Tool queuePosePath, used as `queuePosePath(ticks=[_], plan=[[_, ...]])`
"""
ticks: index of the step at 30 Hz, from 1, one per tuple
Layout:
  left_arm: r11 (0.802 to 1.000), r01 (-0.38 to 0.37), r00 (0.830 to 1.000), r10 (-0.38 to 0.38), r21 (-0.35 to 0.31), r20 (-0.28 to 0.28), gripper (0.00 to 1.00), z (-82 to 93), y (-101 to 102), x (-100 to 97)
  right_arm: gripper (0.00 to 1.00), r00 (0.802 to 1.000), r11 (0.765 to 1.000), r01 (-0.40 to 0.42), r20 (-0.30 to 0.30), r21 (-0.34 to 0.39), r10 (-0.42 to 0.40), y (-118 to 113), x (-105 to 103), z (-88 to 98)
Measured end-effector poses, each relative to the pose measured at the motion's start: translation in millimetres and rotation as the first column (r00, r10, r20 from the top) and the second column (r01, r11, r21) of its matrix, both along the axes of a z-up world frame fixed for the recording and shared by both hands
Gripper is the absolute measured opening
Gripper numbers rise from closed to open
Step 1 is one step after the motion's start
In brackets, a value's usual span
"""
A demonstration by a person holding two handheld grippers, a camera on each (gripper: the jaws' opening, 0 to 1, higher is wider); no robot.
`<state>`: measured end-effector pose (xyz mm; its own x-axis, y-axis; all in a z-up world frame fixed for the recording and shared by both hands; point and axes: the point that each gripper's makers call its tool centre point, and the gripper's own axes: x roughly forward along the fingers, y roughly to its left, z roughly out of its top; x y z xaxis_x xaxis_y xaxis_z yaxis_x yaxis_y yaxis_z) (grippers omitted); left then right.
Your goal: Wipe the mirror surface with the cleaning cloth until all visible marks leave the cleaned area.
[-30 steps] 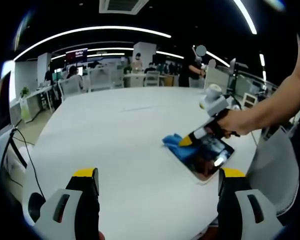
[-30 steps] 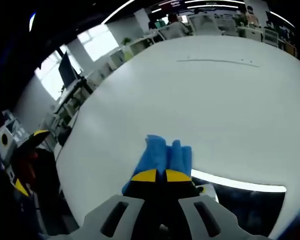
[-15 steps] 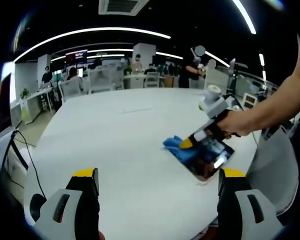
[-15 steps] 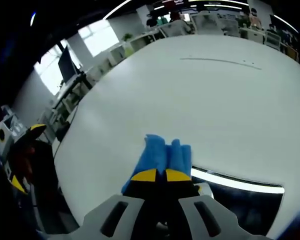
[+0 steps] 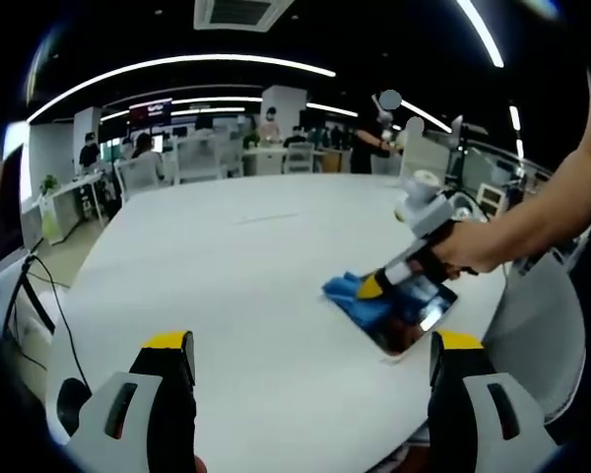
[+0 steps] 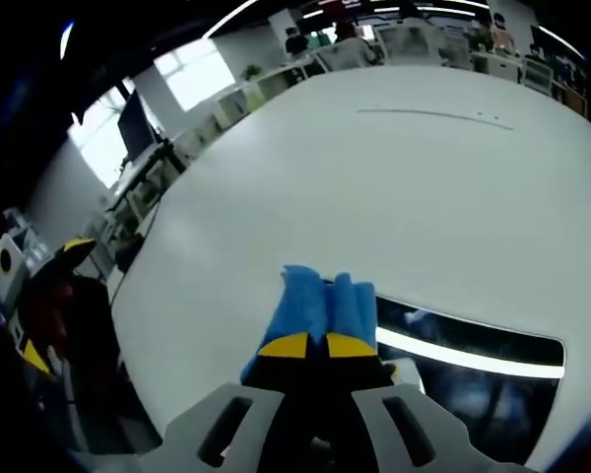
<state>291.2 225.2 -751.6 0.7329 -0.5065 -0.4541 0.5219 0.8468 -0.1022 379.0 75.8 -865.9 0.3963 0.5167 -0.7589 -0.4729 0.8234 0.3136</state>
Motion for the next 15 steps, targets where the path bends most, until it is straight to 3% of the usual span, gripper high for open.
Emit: queuePosePath(ticks=[15], plan=[[1.000, -0.002, 1.000, 0.002, 0.002, 0.010, 0.99, 3.4, -5.7, -3.6, 0.00, 1.000, 1.000, -0.022, 0.004, 0.015, 0.022, -1.8, -10.3, -0.2]])
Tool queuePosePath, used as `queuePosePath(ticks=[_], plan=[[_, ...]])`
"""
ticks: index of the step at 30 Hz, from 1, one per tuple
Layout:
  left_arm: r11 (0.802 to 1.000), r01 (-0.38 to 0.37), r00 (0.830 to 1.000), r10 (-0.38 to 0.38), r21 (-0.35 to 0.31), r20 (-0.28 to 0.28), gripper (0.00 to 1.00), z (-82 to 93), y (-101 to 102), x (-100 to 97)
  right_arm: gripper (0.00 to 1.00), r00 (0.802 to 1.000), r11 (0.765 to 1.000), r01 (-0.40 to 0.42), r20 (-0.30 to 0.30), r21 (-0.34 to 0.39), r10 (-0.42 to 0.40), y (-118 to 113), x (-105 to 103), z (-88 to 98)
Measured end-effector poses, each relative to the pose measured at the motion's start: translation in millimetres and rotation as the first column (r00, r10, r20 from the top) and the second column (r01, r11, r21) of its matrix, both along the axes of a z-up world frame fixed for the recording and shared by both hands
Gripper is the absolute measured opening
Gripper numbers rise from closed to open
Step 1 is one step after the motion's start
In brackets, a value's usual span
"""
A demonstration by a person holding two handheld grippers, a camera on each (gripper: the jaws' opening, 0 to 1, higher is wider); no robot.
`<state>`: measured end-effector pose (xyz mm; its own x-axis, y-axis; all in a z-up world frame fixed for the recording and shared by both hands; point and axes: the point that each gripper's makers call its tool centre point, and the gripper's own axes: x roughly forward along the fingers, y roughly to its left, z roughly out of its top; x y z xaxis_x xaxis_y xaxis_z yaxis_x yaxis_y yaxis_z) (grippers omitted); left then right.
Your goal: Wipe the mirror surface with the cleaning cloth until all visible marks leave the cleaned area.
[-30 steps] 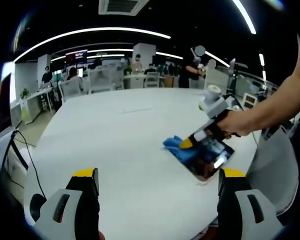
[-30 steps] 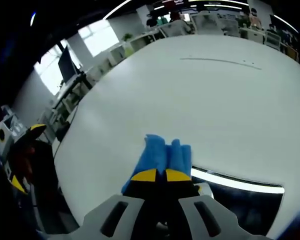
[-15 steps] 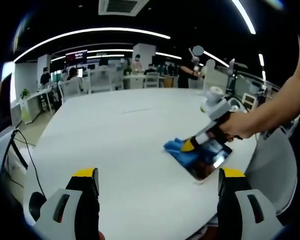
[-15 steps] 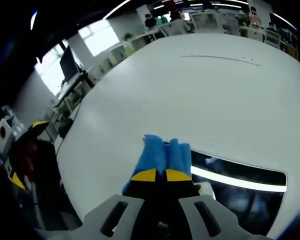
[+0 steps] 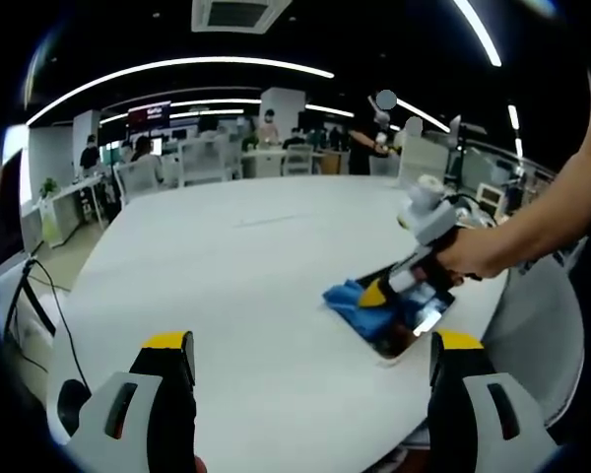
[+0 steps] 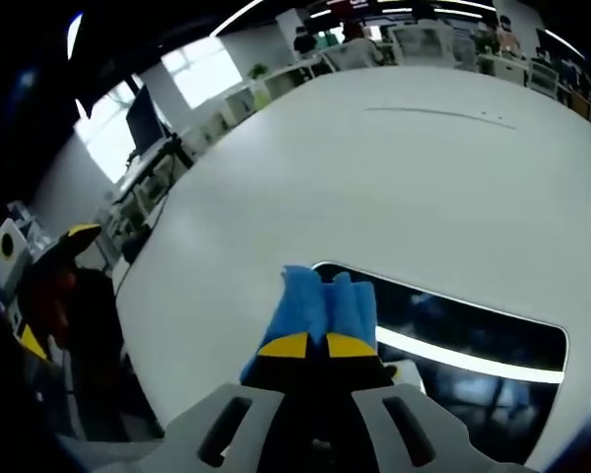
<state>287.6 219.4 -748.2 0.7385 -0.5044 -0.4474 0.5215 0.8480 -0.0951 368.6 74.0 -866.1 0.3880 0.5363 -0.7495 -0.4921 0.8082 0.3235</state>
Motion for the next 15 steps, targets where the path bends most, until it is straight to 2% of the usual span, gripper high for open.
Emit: queuePosePath(ticks=[3, 9, 15], plan=[[1.000, -0.004, 1.000, 0.004, -0.001, 0.005, 0.99, 2.0, 0.6, -0.2, 0.00, 1.000, 1.000, 0.000, -0.001, 0.013, 0.000, -0.4, 0.2, -0.2], [1.000, -0.009, 1.000, 0.009, 0.001, 0.003, 0.99, 1.1, 2.5, -4.1, 0.00, 0.998, 0.999, -0.040, 0.047, -0.005, 0.040, -0.2, -1.8, 1.1], [1.000, -0.015, 1.000, 0.015, 0.000, 0.004, 0.99, 1.7, 4.2, -5.6, 0.00, 0.999, 1.000, -0.031, 0.043, -0.001, 0.031, -6.3, -0.2, -0.6]])
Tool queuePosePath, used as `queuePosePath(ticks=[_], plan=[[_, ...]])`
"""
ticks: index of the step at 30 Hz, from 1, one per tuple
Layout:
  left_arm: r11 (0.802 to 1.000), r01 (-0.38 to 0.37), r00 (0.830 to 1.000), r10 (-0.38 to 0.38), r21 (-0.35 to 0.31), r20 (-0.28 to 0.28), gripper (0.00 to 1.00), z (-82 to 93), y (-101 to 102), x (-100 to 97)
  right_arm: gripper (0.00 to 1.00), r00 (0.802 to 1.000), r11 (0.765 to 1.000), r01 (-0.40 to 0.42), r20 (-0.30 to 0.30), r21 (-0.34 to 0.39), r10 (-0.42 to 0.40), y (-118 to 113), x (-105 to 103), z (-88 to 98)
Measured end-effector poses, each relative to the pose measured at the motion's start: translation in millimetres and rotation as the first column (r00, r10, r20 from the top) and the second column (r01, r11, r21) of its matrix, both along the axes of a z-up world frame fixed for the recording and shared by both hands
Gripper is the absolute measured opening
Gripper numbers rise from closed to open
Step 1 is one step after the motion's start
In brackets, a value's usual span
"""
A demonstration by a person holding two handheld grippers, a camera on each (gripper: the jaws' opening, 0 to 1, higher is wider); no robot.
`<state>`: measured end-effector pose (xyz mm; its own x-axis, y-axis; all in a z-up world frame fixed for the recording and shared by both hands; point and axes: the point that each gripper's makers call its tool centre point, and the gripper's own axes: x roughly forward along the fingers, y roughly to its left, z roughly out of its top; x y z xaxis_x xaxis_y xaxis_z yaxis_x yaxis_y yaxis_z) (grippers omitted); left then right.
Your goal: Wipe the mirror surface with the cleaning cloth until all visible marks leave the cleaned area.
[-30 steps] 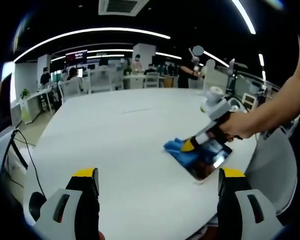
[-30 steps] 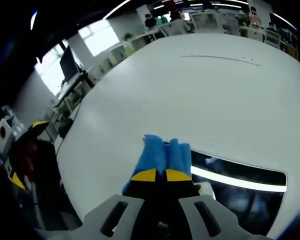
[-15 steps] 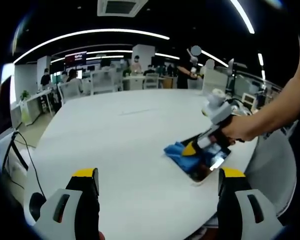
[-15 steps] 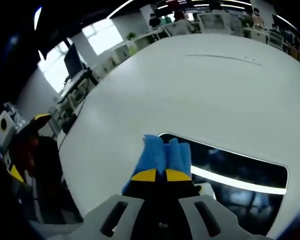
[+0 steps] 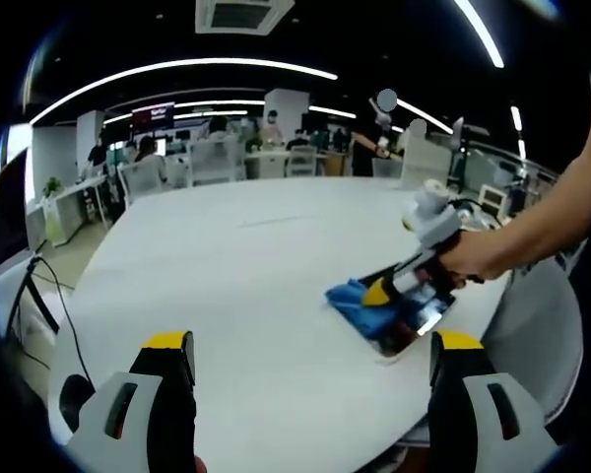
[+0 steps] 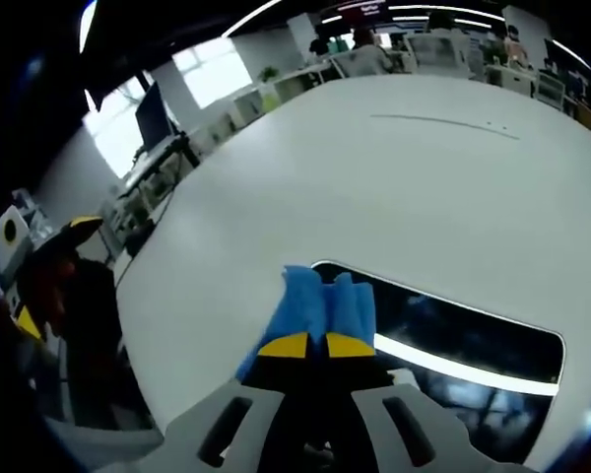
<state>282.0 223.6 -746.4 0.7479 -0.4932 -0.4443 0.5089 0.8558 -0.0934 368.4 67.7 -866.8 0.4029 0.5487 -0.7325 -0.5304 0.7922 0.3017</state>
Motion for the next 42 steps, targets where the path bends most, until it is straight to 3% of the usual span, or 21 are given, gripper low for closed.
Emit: queuePosePath(ticks=[42], plan=[[1.000, 0.024, 1.000, -0.024, 0.001, 0.004, 0.99, 0.9, -9.5, 2.1, 0.00, 0.996, 0.996, 0.092, 0.007, -0.006, -0.092, -89.9, -2.8, -0.2]])
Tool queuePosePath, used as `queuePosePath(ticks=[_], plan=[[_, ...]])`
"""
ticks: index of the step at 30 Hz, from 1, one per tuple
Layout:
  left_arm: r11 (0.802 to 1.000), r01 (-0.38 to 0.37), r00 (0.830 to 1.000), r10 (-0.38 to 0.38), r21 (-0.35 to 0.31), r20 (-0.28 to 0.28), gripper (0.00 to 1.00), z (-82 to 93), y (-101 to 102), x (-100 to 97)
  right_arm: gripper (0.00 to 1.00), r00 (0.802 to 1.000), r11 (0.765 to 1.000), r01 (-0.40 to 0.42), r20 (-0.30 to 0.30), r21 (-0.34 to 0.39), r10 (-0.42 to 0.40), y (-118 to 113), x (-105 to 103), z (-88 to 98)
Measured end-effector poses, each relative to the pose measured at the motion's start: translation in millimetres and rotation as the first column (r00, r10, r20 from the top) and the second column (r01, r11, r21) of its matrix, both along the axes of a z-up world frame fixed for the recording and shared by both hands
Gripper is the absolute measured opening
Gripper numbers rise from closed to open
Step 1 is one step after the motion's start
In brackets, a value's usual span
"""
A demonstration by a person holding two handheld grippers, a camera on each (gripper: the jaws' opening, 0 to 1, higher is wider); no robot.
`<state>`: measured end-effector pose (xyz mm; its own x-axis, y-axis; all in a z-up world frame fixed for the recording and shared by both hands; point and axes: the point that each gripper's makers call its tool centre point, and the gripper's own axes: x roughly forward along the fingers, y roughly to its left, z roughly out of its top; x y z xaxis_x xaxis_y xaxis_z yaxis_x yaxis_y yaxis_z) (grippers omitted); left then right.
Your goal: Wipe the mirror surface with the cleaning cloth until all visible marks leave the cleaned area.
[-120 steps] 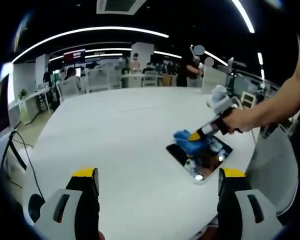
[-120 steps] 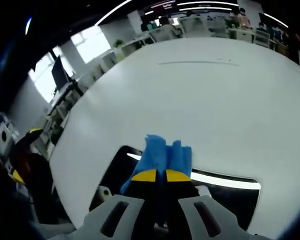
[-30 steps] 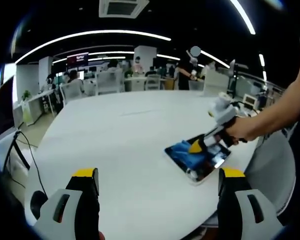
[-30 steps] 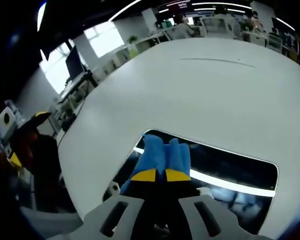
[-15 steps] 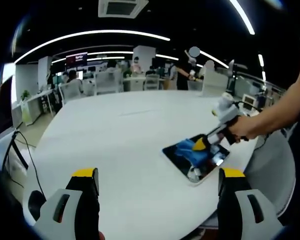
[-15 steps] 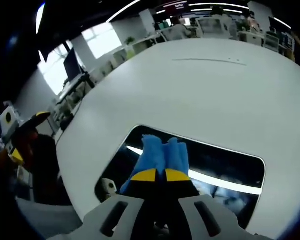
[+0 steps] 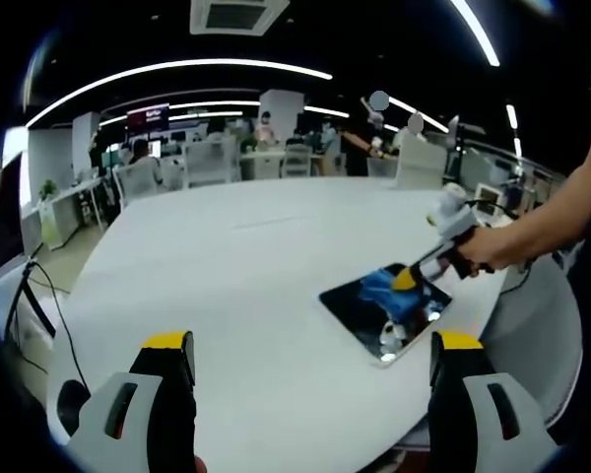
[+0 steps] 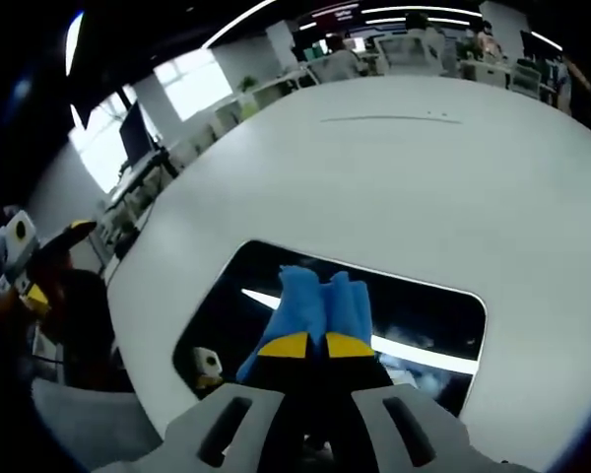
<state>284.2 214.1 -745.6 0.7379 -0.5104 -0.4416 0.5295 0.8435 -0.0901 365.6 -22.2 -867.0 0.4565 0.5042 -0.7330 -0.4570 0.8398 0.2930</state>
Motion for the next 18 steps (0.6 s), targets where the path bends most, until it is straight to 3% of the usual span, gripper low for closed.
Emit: queuePosePath(ticks=[18], plan=[[1.000, 0.009, 1.000, -0.009, 0.007, 0.005, 0.99, 2.4, -12.7, 5.9, 0.00, 0.999, 0.999, 0.049, -0.014, 0.004, -0.049, -37.9, -1.2, 0.2]])
